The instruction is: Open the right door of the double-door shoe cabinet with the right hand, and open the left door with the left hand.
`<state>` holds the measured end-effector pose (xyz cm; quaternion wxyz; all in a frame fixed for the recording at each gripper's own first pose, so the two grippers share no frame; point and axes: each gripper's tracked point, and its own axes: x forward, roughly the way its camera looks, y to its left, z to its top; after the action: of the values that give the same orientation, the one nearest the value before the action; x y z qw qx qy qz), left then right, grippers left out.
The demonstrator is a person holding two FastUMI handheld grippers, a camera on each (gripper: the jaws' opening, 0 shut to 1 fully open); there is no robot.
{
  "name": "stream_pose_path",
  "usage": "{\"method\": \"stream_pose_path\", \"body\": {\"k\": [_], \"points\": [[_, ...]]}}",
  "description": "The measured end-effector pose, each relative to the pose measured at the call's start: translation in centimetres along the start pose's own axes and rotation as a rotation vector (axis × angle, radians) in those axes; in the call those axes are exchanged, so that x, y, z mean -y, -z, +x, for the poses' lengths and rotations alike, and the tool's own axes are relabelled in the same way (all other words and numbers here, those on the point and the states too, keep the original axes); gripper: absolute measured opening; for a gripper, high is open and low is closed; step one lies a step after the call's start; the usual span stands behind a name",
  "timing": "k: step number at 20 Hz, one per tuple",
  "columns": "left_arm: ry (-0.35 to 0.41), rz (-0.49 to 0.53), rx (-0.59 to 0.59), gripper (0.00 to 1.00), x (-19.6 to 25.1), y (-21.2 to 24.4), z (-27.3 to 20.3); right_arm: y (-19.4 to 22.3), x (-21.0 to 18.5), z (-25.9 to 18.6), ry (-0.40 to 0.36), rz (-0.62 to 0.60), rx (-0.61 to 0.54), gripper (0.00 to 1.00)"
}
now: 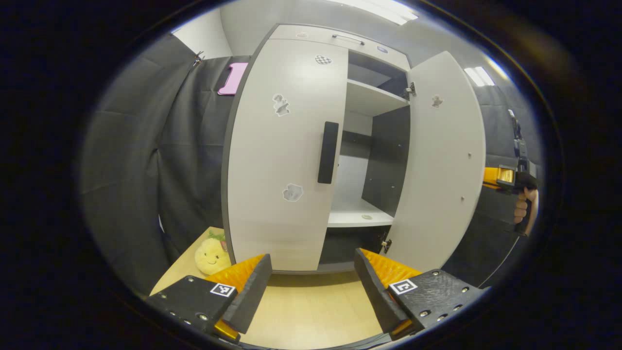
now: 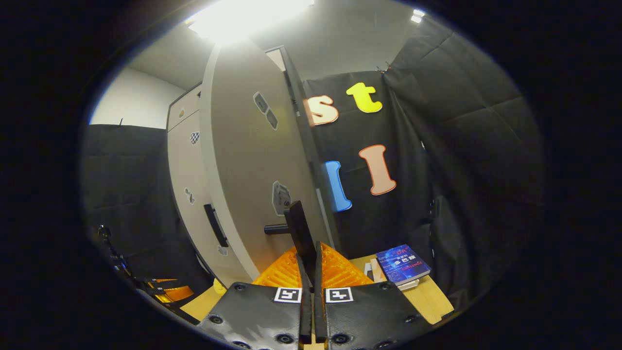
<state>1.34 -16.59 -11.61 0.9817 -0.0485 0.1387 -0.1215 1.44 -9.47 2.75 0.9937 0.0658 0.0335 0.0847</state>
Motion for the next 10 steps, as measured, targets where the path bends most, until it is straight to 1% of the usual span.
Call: {"method": "stream_pose_path", "body": {"k": [1, 2, 3, 5, 6, 7, 8, 9, 10], "points": [[-0.004, -0.004, -0.005, 1.00, 0.7, -0.1, 0.4, -0.4, 0.7, 0.0, -0.031, 0.027, -0.003, 0.04], [-0.013, -0.007, -0.010, 1.00, 1.2, -0.2, 0.6, 0.1, -0.7, 0.3, -0.112, 0.080, -0.046, 0.04], [-0.026, -0.010, -0.011, 1.00, 1.7, -0.6, 0.8, 0.3, -0.7, 0.1, -0.143, 0.086, -0.058, 0.04], [-0.054, -0.027, 0.004, 1.00, 3.2, -1.6, 1.0, -0.2, 0.1, 0.5, -0.174, 0.013, -0.049, 0.04], [-0.071, -0.036, 0.011, 0.98, 3.6, -1.8, 0.8, -0.2, 0.1, 0.5, -0.183, -0.007, -0.055, 0.04], [-0.091, -0.040, 0.017, 1.00, 3.9, -1.9, 0.6, -0.3, 0.1, 0.3, -0.187, -0.014, -0.050, 0.04], [-0.115, -0.038, 0.019, 0.99, 4.2, -1.9, 0.4, -0.1, -0.1, 0.3, -0.205, -0.009, -0.061, 0.04], [-0.143, -0.032, 0.019, 1.00, 4.4, -2.0, 0.2, -0.1, -0.1, 0.3, -0.212, 0.005, -0.064, 0.04], [-0.170, -0.027, 0.022, 1.00, 4.4, -2.1, -0.2, -0.2, 0.1, 0.4, -0.205, -0.001, -0.063, 0.04]]}}
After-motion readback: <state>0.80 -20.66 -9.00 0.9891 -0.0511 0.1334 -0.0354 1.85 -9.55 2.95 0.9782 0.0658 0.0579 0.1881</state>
